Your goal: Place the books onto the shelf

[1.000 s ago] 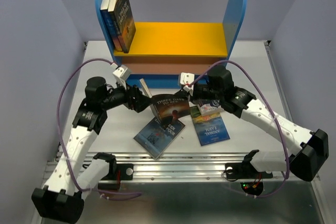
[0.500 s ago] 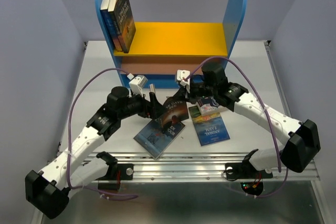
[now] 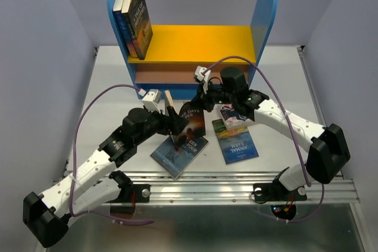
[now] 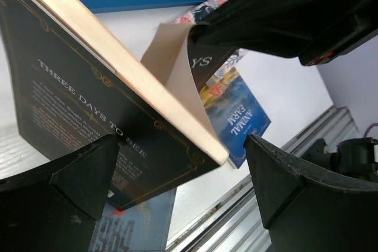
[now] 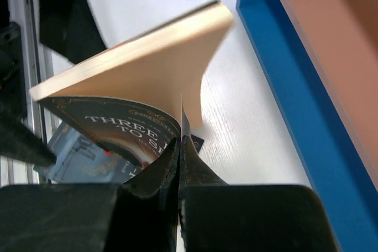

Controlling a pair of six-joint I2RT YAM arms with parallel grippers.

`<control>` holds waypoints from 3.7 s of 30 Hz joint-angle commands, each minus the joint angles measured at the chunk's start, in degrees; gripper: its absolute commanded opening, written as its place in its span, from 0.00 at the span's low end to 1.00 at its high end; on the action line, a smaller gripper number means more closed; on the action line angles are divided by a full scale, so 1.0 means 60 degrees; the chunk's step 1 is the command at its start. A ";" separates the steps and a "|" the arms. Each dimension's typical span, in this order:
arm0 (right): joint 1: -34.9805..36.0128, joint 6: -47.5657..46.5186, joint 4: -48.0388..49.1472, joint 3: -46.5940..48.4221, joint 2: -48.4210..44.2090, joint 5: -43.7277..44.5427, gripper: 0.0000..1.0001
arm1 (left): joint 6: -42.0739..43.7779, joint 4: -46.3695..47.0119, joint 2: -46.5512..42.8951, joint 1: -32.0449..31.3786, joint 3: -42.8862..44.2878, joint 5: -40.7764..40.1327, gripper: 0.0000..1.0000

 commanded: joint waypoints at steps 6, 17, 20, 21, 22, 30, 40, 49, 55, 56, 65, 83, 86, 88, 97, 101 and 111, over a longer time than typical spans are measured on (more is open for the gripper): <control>-0.0052 0.1561 0.0853 0.0149 0.0120 0.0500 0.01 | 0.0188 -0.1063 0.0579 -0.1368 0.0746 -0.3202 0.95; -0.0052 0.1386 0.0883 -0.0115 -0.0188 -0.0057 0.01 | 0.0173 -0.1050 0.1560 -0.1880 0.1141 -0.3803 0.66; -0.0052 0.1312 0.0883 -0.0174 -0.0217 -0.0188 0.01 | 0.0188 -0.0904 0.1648 -0.1911 0.0996 -0.4068 0.57; -0.0052 0.1326 0.0883 -0.0203 -0.0217 -0.0174 0.01 | 0.0174 -0.0860 0.1619 -0.1911 0.0966 -0.4068 0.53; -0.0052 0.1312 0.0883 -0.0204 -0.0217 -0.0189 0.01 | 0.0159 -0.0801 0.1590 -0.1911 0.0937 -0.4083 0.50; -0.0052 0.1268 0.0883 -0.0189 -0.0086 -0.0057 0.01 | 0.0320 -0.0421 0.0976 -0.1911 0.0673 -0.4317 0.00; -0.0052 0.1898 0.0868 -0.0145 -0.0641 0.2079 1.00 | 0.0187 -0.0170 0.0886 -0.2101 0.0746 -0.6000 0.00; -0.0052 0.2935 0.1672 -0.1446 -0.3244 0.5198 1.00 | 0.1066 -0.0273 0.0522 -0.3022 0.1902 -0.6836 0.00; -0.0052 0.3523 0.2172 -0.2327 -0.4772 0.7763 1.00 | 0.2309 -0.0098 -0.0211 -0.3317 0.3234 -0.6544 0.00; -0.0052 0.3553 0.2186 -0.2429 -0.5063 0.7968 1.00 | 0.2501 -0.0054 -0.0227 -0.3317 0.3381 -0.6472 0.00; -0.0052 0.3495 0.2172 -0.3060 -0.6018 0.8380 1.00 | 0.4887 0.1834 0.0958 -0.3317 0.5447 -0.6617 0.00; -0.0052 0.3421 0.2157 -0.3060 -0.5974 0.7971 1.00 | 0.5888 0.1192 0.5631 0.0403 0.9740 -0.5211 0.00; -0.0052 0.3392 0.2128 -0.3002 -0.5843 0.7883 1.00 | 0.5740 0.1089 0.5939 0.0667 1.0003 -0.5793 0.00; -0.0052 0.3421 0.2099 -0.2958 -0.5755 0.7854 1.00 | 0.5609 0.0813 0.6261 0.0842 1.0310 -0.6001 0.00; -0.0052 0.3480 0.2055 -0.2972 -0.5638 0.7853 1.00 | 0.5111 -0.0726 0.7301 0.1473 1.1249 -0.7510 0.00; -0.0052 0.3495 0.2055 -0.2972 -0.5608 0.7882 1.00 | 0.4438 -0.1209 0.7624 0.1795 1.1439 -0.7585 0.00; -0.0052 0.3494 0.2040 -0.2958 -0.5403 0.7824 1.00 | 0.4187 -0.1972 0.7932 0.1883 1.1996 -0.7848 0.42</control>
